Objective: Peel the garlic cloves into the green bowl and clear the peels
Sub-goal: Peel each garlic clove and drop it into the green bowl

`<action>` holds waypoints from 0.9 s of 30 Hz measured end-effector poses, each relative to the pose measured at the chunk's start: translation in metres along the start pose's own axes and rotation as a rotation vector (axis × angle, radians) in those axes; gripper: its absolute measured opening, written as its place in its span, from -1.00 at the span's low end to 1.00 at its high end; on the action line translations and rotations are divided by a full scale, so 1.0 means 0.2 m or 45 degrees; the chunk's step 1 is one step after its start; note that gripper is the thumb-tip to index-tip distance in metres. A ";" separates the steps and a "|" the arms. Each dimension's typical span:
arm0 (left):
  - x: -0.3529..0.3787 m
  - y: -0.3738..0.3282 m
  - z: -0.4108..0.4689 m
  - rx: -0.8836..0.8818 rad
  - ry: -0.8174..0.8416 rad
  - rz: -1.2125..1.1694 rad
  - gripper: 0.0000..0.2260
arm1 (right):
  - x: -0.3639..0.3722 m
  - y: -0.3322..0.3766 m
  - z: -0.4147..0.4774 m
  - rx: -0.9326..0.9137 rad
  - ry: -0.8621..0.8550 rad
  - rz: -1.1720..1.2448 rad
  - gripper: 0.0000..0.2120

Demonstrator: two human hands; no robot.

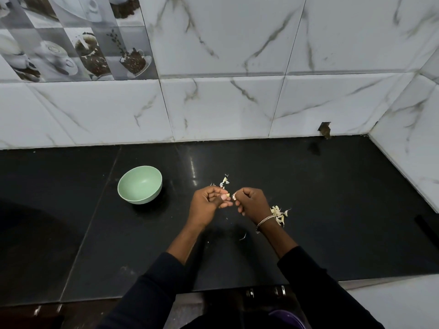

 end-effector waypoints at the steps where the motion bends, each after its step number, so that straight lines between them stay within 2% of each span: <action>1: -0.01 0.00 0.00 -0.005 -0.022 -0.004 -0.91 | 0.00 -0.02 0.00 0.009 0.006 -0.029 -0.74; 4: -0.04 -0.01 0.01 0.002 -0.070 0.035 -0.90 | -0.01 -0.05 0.01 0.016 0.009 -0.127 -0.66; 6: -0.05 -0.01 0.01 0.005 -0.100 0.072 -0.89 | -0.02 -0.06 0.01 -0.031 -0.010 -0.226 -0.73; 9: -0.06 -0.02 0.01 0.042 -0.179 0.223 -0.89 | 0.00 -0.06 0.01 -0.031 0.007 -0.046 -0.92; 13: -0.04 -0.07 -0.02 0.191 -0.289 0.577 -0.89 | 0.04 -0.02 0.00 -0.057 0.082 0.087 -0.93; 17: -0.01 -0.09 -0.03 0.242 -0.283 0.722 -0.89 | 0.03 -0.01 0.01 -0.065 0.054 0.054 -0.90; 21: 0.01 -0.10 -0.03 0.215 -0.247 0.736 -0.89 | 0.02 -0.02 0.01 -0.067 0.052 0.016 -0.87; 27: 0.00 -0.08 -0.03 0.070 -0.206 0.444 -0.92 | 0.01 0.01 0.01 -0.109 0.039 -0.071 -0.89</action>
Point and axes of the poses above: each hand's wrist, its own z-axis towards the middle knuckle, its own x-axis out of the palm, y = z × x, the point moved 10 cm from there along z, towards the middle knuckle, and after that the axes turned 7 degrees about -x, right-handed, at the moved point
